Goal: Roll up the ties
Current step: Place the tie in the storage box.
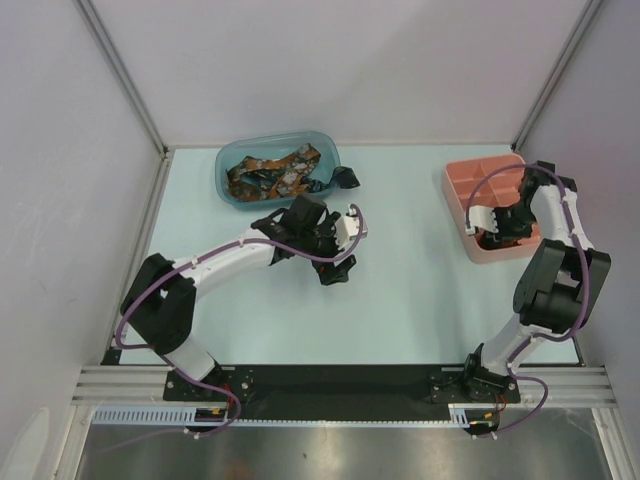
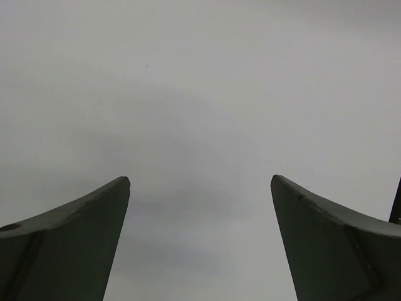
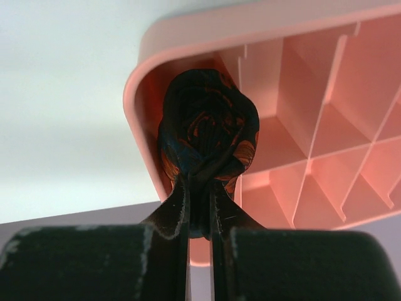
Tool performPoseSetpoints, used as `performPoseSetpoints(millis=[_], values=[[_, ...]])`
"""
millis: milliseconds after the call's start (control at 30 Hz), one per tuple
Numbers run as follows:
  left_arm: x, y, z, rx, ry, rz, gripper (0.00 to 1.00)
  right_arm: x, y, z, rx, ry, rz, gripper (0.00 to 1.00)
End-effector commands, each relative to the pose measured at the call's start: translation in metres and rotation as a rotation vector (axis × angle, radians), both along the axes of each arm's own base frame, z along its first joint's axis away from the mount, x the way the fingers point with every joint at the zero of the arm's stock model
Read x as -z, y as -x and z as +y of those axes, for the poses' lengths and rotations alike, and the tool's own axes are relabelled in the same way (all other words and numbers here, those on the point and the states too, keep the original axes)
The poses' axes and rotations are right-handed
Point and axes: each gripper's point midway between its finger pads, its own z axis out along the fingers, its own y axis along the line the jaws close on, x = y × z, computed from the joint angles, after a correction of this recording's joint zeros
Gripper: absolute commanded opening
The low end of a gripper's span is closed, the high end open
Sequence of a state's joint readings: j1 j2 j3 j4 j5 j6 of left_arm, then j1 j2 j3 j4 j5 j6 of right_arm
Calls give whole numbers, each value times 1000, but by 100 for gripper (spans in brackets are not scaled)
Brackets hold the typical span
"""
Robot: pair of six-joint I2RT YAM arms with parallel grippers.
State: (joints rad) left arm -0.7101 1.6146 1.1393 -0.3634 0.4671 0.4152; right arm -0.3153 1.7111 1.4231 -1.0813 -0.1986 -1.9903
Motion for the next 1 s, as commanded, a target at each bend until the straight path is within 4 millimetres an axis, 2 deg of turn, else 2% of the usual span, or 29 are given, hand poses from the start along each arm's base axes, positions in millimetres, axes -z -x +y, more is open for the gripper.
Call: performPoseSetpoints(millis=[0,67,233,367,467,500,533,567,633,700,867,967], values=[[-21,-7,2,-40,48,-47,100,7,-1,9,-508,135,6,0],[-21,-7,3,-41,48,-48,99,14,-1,10,-512,139,7,0],[-20,-9,4,-46,39,-52,100,31,-3,16,-506,147,17,14],[-21,-12,5,-47,36,-63,99,31,-9,17,-477,155,11,22],[-23,-13,4,-49,38,-64,100,28,-16,19,-398,156,20,19],[-23,-14,4,-49,38,-67,99,29,-13,18,-342,147,47,16],[-24,-14,3,-49,40,-69,99,34,-13,21,-330,137,71,15],[-26,-15,3,-47,43,-72,100,29,-19,21,-311,139,65,14],[-27,-16,3,-51,42,-77,99,36,-20,25,-229,117,105,12],[-28,-16,3,-52,40,-79,99,33,-27,26,-177,118,112,11],[-27,-15,6,-55,33,-79,99,37,-40,27,-43,96,138,10],[-28,-15,7,-57,33,-82,99,32,-48,28,3,92,134,15]])
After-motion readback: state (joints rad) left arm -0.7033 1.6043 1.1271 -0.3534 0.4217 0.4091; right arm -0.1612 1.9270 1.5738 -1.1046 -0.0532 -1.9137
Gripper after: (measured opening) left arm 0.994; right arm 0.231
